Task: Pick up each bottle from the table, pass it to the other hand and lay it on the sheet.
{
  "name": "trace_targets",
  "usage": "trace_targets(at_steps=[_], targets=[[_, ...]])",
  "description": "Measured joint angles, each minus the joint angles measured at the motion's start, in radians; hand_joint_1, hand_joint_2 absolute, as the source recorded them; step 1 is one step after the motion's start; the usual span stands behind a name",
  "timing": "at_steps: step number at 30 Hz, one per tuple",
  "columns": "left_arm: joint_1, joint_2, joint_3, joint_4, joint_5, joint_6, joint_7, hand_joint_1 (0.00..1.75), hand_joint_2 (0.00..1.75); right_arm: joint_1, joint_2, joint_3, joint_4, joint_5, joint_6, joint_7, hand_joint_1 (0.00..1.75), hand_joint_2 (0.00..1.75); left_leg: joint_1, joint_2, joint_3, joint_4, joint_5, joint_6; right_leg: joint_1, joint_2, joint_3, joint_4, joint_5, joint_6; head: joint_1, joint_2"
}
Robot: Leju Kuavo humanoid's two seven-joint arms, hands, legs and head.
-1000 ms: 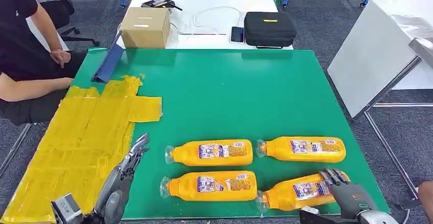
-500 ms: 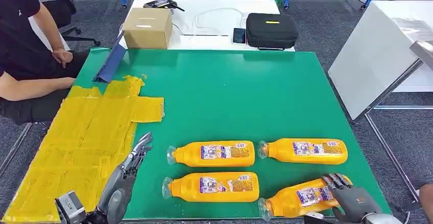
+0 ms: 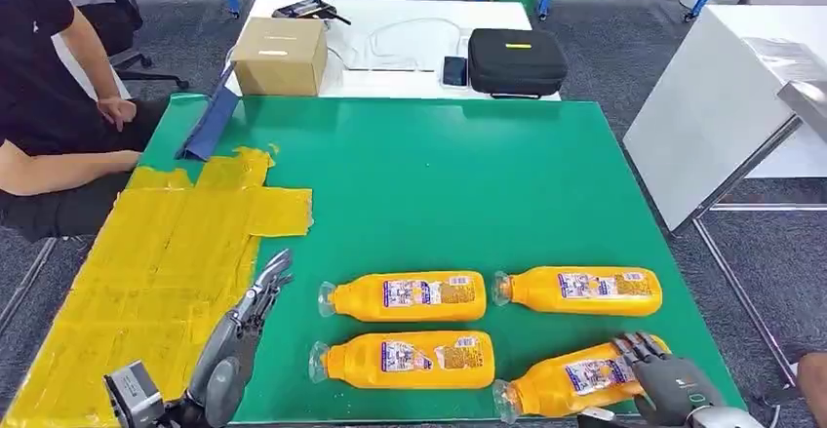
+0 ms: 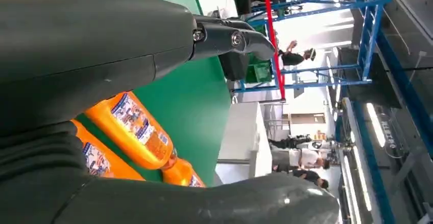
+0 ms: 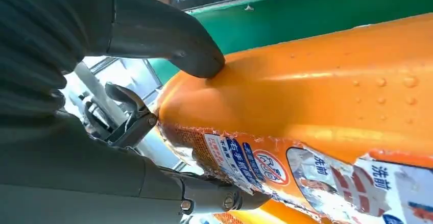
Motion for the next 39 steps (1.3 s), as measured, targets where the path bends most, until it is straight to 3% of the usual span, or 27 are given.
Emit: trace_targets(at_steps=[7,8,9,16,17,23,32,33,34,35,36,39], targets=[[-0.013,0.0,-0.008,0.0,0.01,-0.001,0.005,0.0,0.0,-0.057,-0.023,0.092,0.021,-0.074,-0.046,0.034,1.75,1.75,0.006,0.001,0.001,0.0,0.0,0.001,0.005,0.0,0.006,-0.007,0.002,-0.005,0.0,0.0],[-0.013,0.0,-0.009,0.0,0.01,-0.002,0.005,0.0,0.0,-0.062,-0.026,0.1,0.022,-0.077,-0.048,0.035,1.06,1.75,0.006,0.001,0.001,-0.001,0.001,0.001,0.006,0.0,0.006,-0.008,0.002,-0.005,0.001,0.0],[-0.014,0.0,-0.01,0.0,0.01,-0.002,0.005,0.0,0.0,-0.068,-0.029,0.109,0.024,-0.081,-0.051,0.037,0.0,1.75,0.007,0.001,0.0,-0.001,0.001,0.001,0.006,0.0,0.006,-0.009,0.002,-0.005,0.0,0.0],[-0.018,0.0,-0.012,0.0,0.011,-0.001,0.009,0.0,0.0,-0.119,-0.041,0.202,0.051,-0.177,-0.136,0.084,0.0,1.75,0.008,-0.002,-0.001,-0.001,0.002,0.003,0.008,-0.001,0.007,-0.012,0.004,-0.008,0.0,0.0],[-0.018,0.0,-0.012,0.0,0.011,-0.001,0.009,0.0,0.0,-0.129,-0.041,0.216,0.057,-0.19,-0.147,0.084,0.0,0.0,0.009,-0.002,0.0,-0.001,0.001,0.002,0.008,-0.001,0.009,-0.013,0.004,-0.009,0.0,0.0],[-0.018,0.0,-0.013,0.0,0.011,-0.001,0.009,0.0,0.0,-0.16,-0.047,0.258,0.084,-0.241,-0.188,0.047,0.0,0.0,0.011,0.001,0.005,-0.001,-0.003,0.001,0.009,-0.001,0.014,-0.017,0.002,-0.008,0.0,0.0],[-0.008,-0.003,-0.011,-0.008,0.002,0.014,0.001,0.0,0.0,-0.143,-0.071,0.258,0.092,-0.259,-0.263,0.045,0.0,0.0,0.009,-0.002,-0.003,-0.001,0.003,0.006,0.009,-0.001,0.01,-0.019,0.0,-0.008,0.002,0.0],[-0.002,-0.003,-0.009,-0.011,0.0,0.019,-0.002,0.0,0.0,-0.12,-0.081,0.241,0.084,-0.259,-0.273,0.037,0.0,1.75,0.007,-0.005,-0.004,-0.001,0.004,0.007,0.007,-0.003,0.011,-0.019,0.0,-0.007,0.002,0.0],[0.006,-0.004,-0.007,-0.015,-0.001,0.021,-0.005,0.0,0.0,-0.094,-0.093,0.22,0.072,-0.26,-0.275,0.03,0.0,1.75,0.004,-0.006,-0.005,-0.001,0.005,0.008,0.006,-0.004,0.01,-0.019,0.0,-0.005,0.001,0.0],[0.011,-0.005,-0.003,-0.018,-0.002,0.021,-0.008,0.0,0.0,-0.063,-0.105,0.193,0.058,-0.259,-0.272,0.026,0.14,1.75,0.003,-0.01,-0.005,-0.001,0.005,0.008,0.004,-0.006,0.01,-0.019,0.004,0.0,0.001,0.0],[0.018,-0.006,0.001,-0.02,-0.006,0.021,-0.01,0.0,0.0,-0.024,-0.116,0.158,0.043,-0.254,-0.267,0.02,1.75,1.75,0.002,-0.013,-0.006,-0.001,0.005,0.009,0.003,-0.007,0.01,-0.018,0.011,0.011,0.002,0.0],[0.032,-0.006,0.006,-0.023,-0.008,0.018,-0.017,0.0,0.0,0.092,-0.131,0.027,-0.003,-0.219,-0.2,0.013,1.75,1.75,0.0,-0.017,-0.01,-0.001,0.006,0.009,0.001,-0.013,0.009,-0.018,0.01,0.01,0.002,0.0]])
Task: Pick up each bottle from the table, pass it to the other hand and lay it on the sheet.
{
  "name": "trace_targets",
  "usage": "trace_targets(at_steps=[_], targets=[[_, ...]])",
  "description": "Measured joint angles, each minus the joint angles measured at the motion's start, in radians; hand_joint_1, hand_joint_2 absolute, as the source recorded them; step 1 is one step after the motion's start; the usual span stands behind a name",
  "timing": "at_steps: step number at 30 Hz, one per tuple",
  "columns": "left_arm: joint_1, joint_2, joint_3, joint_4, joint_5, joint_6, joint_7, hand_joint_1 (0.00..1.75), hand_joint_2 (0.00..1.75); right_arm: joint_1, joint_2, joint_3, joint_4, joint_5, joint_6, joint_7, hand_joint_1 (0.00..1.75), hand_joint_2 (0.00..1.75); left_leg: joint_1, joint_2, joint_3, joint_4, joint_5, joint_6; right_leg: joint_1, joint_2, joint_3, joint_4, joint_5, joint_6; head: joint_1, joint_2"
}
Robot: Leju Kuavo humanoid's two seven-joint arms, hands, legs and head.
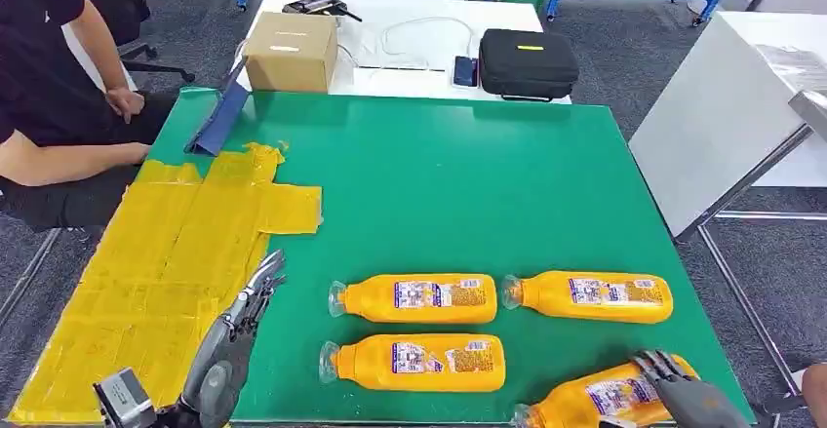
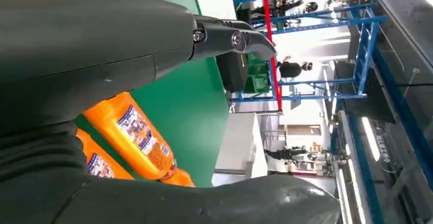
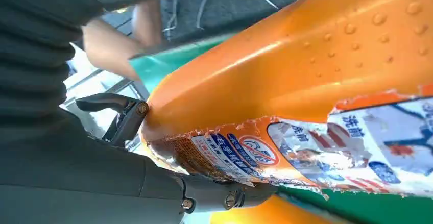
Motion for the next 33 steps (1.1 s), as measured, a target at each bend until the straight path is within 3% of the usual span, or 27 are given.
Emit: trace_targets(at_steps=[4,9,20,24,28,31,33], targets=[[0.006,0.0,0.002,0.0,0.002,-0.001,-0.006,0.0,0.0,0.128,0.0,-0.148,-0.031,0.042,0.059,-0.017,1.75,1.75,0.0,-0.001,-0.004,0.0,0.0,0.0,0.0,-0.001,-0.003,0.0,-0.002,0.002,0.0,0.0],[0.006,0.0,0.002,0.001,0.009,-0.001,-0.006,0.0,0.0,0.185,0.012,-0.216,-0.041,0.057,0.072,-0.026,1.75,1.75,0.0,-0.001,-0.004,0.0,0.0,0.0,0.0,-0.001,-0.005,0.0,-0.003,0.001,0.0,0.0],[0.006,0.0,0.002,0.003,0.013,0.003,-0.006,0.0,0.0,0.208,0.049,-0.251,-0.042,0.078,0.072,-0.025,1.75,1.75,0.001,0.002,-0.004,0.0,0.0,0.0,0.0,-0.001,-0.005,0.0,-0.003,0.0,0.0,0.0],[0.012,0.0,0.002,0.002,0.011,0.012,-0.002,0.0,0.0,0.198,0.093,-0.257,-0.04,0.182,0.091,0.032,1.75,1.75,0.002,0.003,-0.005,-0.001,-0.001,-0.001,0.001,-0.001,-0.006,0.0,-0.003,-0.001,0.0,0.0],[0.023,-0.011,0.013,-0.013,-0.007,0.015,0.01,0.0,0.0,0.188,0.241,-0.353,-0.03,0.426,0.18,-0.007,1.75,1.75,0.003,0.008,-0.005,-0.001,-0.002,-0.003,0.002,0.005,-0.008,0.0,-0.002,-0.005,0.0,0.0],[0.053,-0.032,0.036,-0.038,-0.026,0.019,0.014,0.0,0.0,0.175,0.441,-0.532,-0.051,0.551,0.223,-0.2,1.75,1.75,0.002,0.009,-0.008,-0.001,-0.001,-0.004,0.002,0.007,-0.011,0.003,-0.001,-0.005,0.001,0.0],[0.078,-0.049,0.058,-0.058,-0.041,0.004,0.009,0.0,0.0,0.16,0.586,-0.66,-0.109,0.456,0.285,-0.347,1.75,1.75,-0.001,0.011,-0.013,-0.001,0.002,-0.004,0.0,0.008,-0.018,0.008,0.002,-0.001,0.002,0.0]])
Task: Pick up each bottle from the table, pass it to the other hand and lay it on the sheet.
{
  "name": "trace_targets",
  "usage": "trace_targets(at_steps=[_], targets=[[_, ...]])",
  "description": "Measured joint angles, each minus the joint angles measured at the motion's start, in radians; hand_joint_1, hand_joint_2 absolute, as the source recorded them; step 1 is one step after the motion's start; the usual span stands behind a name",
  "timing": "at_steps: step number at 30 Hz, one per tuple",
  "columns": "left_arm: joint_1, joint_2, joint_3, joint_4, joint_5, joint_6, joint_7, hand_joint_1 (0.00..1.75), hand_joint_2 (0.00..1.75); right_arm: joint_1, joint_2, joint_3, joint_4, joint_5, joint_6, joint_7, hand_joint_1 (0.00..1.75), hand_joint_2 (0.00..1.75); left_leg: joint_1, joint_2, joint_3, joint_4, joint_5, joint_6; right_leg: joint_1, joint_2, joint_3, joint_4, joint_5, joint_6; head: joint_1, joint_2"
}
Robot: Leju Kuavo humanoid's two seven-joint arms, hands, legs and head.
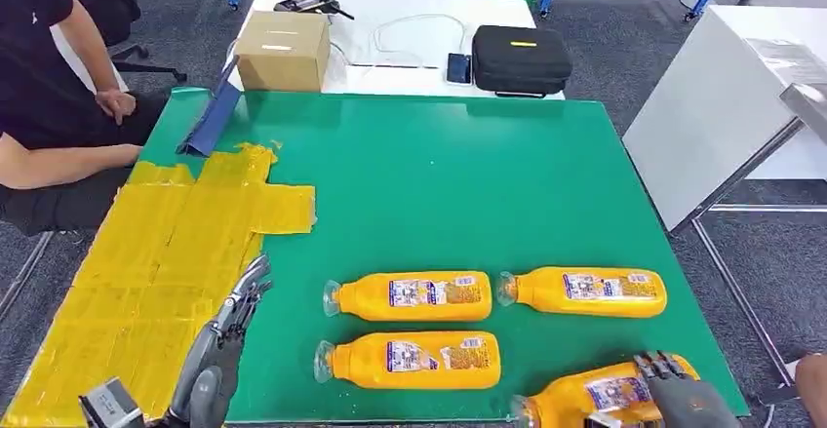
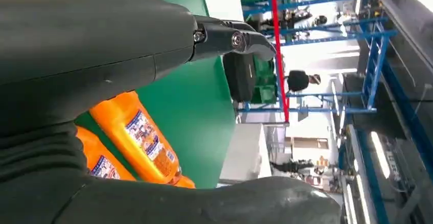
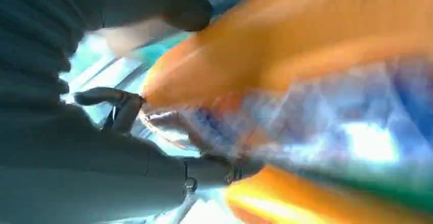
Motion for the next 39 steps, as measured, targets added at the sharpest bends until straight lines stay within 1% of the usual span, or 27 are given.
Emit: trace_targets(at_steps=[1,2,3,4,5,7,12,15,20,23,24,26,28,29,31,34,37,39], targets=[[0.013,-0.009,0.012,-0.008,-0.005,-0.008,-0.005,0.0,0.0,-0.006,0.066,-0.053,-0.039,-0.081,0.022,-0.048,1.75,1.75,-0.003,-0.001,-0.004,0.0,0.002,0.002,-0.002,-0.001,-0.006,0.003,0.0,0.001,-0.001,0.0],[0.025,-0.018,0.023,-0.015,-0.014,-0.017,-0.012,0.0,0.0,-0.013,0.131,-0.1,-0.087,-0.16,0.04,-0.079,1.75,1.75,-0.006,-0.002,-0.009,0.001,0.005,0.0,-0.005,-0.002,-0.013,0.008,0.0,0.001,-0.001,0.0],[0.037,-0.028,0.034,-0.018,-0.025,-0.027,-0.023,0.0,0.0,-0.019,0.186,-0.143,-0.137,-0.227,0.052,-0.094,1.75,1.75,-0.009,-0.004,-0.013,0.001,0.007,0.002,-0.008,-0.003,-0.019,0.011,0.0,0.002,-0.002,0.0],[0.053,-0.037,0.045,-0.018,-0.038,-0.036,-0.043,0.0,0.0,-0.02,0.243,-0.186,-0.196,-0.29,0.06,-0.111,1.75,1.75,-0.01,-0.006,-0.015,0.001,0.008,0.001,-0.009,-0.006,-0.021,0.013,0.0,0.002,-0.002,0.0],[0.075,-0.044,0.056,-0.018,-0.049,-0.045,-0.066,0.0,0.0,-0.015,0.288,-0.22,-0.244,-0.34,0.067,-0.126,1.75,1.75,-0.009,-0.01,-0.017,0.001,0.009,0.001,-0.009,-0.009,-0.023,0.014,0.0,0.002,-0.001,0.0],[0.11,-0.057,0.074,-0.018,-0.06,-0.056,-0.094,0.0,0.0,0.004,0.365,-0.277,-0.34,-0.418,0.083,-0.154,1.75,1.75,-0.009,-0.012,-0.02,0.001,0.009,0.001,-0.008,-0.012,-0.025,0.015,-0.001,0.001,-0.001,0.0],[0.132,-0.078,0.101,-0.018,-0.067,-0.076,-0.103,0.0,0.0,0.028,0.457,-0.346,-0.439,-0.439,0.084,-0.177,1.75,1.75,-0.009,-0.012,-0.026,0.0,0.009,-0.001,-0.008,-0.012,-0.032,0.019,-0.002,-0.001,-0.001,0.0],[0.139,-0.087,0.114,-0.018,-0.072,-0.089,-0.103,0.0,0.0,0.037,0.485,-0.366,-0.466,-0.458,0.088,-0.203,1.75,1.75,-0.009,-0.011,-0.026,0.0,0.01,-0.001,-0.009,-0.012,-0.033,0.019,-0.003,-0.001,-0.001,0.0],[0.164,-0.105,0.135,-0.023,-0.081,-0.119,-0.118,0.0,0.0,0.077,0.543,-0.396,-0.538,-0.543,0.104,-0.278,1.75,1.75,-0.009,-0.012,-0.026,0.0,0.01,-0.002,-0.008,-0.012,-0.033,0.019,-0.003,-0.001,-0.001,0.0],[0.169,-0.113,0.142,-0.023,-0.085,-0.129,-0.119,0.0,0.0,0.091,0.57,-0.404,-0.564,-0.563,0.12,-0.288,1.75,1.75,-0.009,-0.012,-0.026,0.0,0.01,-0.002,-0.008,-0.012,-0.033,0.019,-0.003,-0.002,0.0,0.0],[0.172,-0.115,0.144,-0.023,-0.084,-0.138,-0.119,0.0,1.75,0.093,0.581,-0.404,-0.57,-0.58,0.131,-0.29,1.75,1.75,-0.009,-0.012,-0.026,0.0,0.01,-0.002,-0.008,-0.012,-0.033,0.019,-0.003,-0.002,0.0,0.0],[0.172,-0.116,0.144,-0.023,-0.082,-0.15,-0.116,0.0,1.75,0.096,0.606,-0.4,-0.575,-0.592,0.144,-0.291,1.75,1.75,-0.009,-0.012,-0.026,0.0,0.01,-0.002,-0.008,-0.012,-0.033,0.019,-0.003,-0.002,-0.001,0.0],[0.165,-0.115,0.141,-0.023,-0.067,-0.147,-0.104,0.0,1.75,0.096,0.628,-0.371,-0.574,-0.594,0.136,-0.265,1.75,1.75,-0.009,-0.012,-0.026,0.0,0.011,-0.003,-0.008,-0.012,-0.033,0.02,-0.003,-0.002,-0.001,0.0],[0.156,-0.112,0.134,-0.023,-0.061,-0.135,-0.095,0.0,1.75,0.095,0.633,-0.346,-0.571,-0.601,0.119,-0.242,1.75,1.75,-0.009,-0.012,-0.026,0.0,0.011,-0.003,-0.008,-0.012,-0.033,0.02,-0.003,-0.002,-0.001,0.0],[0.125,-0.097,0.106,-0.024,-0.04,-0.092,-0.074,0.0,1.75,0.081,0.634,-0.271,-0.55,-0.643,0.049,-0.183,1.75,1.75,-0.009,-0.012,-0.026,0.0,0.012,-0.005,-0.008,-0.012,-0.033,0.02,-0.003,-0.002,0.0,0.0],[0.064,-0.065,0.053,-0.024,-0.013,-0.03,-0.04,0.0,1.75,0.036,0.633,-0.171,-0.484,-0.753,-0.044,-0.118,1.75,1.75,-0.008,-0.012,-0.026,0.0,0.014,-0.005,-0.008,-0.012,-0.033,0.021,-0.002,-0.002,0.0,0.0],[0.006,-0.039,0.004,-0.024,0.01,-0.003,-0.027,0.0,1.75,-0.009,0.631,-0.101,-0.399,-0.824,-0.076,-0.095,1.75,1.75,-0.009,-0.012,-0.026,0.0,0.015,-0.005,-0.008,-0.012,-0.034,0.023,-0.002,-0.002,0.0,0.0],[-0.014,-0.025,-0.016,-0.024,0.016,0.007,-0.027,0.0,1.75,-0.026,0.63,-0.071,-0.361,-0.837,-0.083,-0.093,1.75,1.75,-0.009,-0.012,-0.026,0.0,0.015,-0.005,-0.008,-0.012,-0.034,0.023,-0.002,-0.002,0.0,0.0]])
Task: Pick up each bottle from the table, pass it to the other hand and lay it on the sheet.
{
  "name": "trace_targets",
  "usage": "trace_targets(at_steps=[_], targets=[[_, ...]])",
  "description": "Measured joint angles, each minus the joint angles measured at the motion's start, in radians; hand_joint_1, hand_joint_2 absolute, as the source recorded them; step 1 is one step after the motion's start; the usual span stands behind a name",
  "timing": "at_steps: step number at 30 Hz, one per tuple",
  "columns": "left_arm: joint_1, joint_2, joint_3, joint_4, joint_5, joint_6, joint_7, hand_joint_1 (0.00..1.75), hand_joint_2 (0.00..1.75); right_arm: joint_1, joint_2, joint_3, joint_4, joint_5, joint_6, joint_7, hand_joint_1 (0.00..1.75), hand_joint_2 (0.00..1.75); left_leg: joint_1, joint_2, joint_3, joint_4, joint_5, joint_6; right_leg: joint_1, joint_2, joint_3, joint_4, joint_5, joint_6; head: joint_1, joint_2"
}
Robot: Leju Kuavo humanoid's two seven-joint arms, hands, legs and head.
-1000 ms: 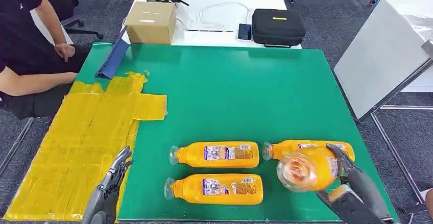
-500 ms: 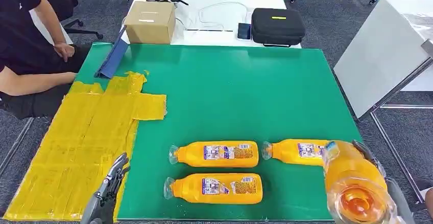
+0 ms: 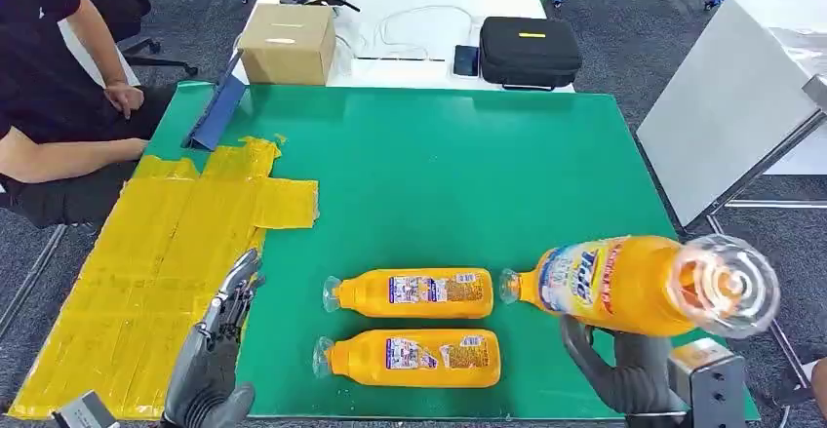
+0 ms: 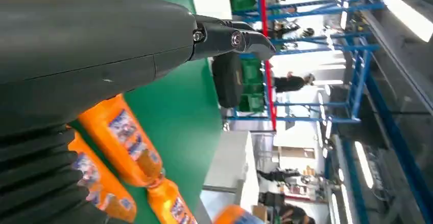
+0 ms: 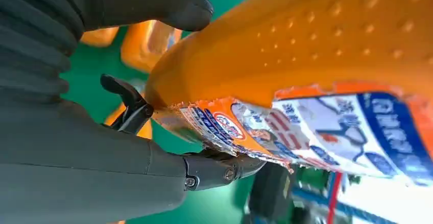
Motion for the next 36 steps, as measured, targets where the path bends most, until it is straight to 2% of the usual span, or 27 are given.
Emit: trace_targets(at_steps=[8,26,36], targets=[[-0.058,0.028,-0.052,-0.026,0.018,0.021,0.067,0.0,1.75,-0.074,-0.031,0.094,0.091,-0.056,-0.034,0.039,1.75,1.75,0.0,0.0,-0.002,0.0,0.0,0.0,0.0,0.0,-0.002,0.001,0.0,0.0,0.0,0.0],[-0.082,0.076,-0.113,-0.032,-0.048,0.011,0.06,0.0,1.75,-0.149,-0.126,0.247,0.142,-0.071,-0.068,0.074,1.75,1.75,0.0,0.0,-0.005,0.0,0.001,-0.001,0.0,0.0,-0.006,0.003,0.0,0.0,0.0,0.0],[-0.107,0.081,-0.123,-0.032,-0.028,-0.004,0.084,0.0,1.75,-0.203,-0.154,0.319,0.181,-0.044,-0.063,0.082,1.75,1.75,0.0,0.0,-0.005,0.0,0.001,-0.001,0.0,0.0,-0.007,0.003,0.0,0.0,0.0,0.0]])
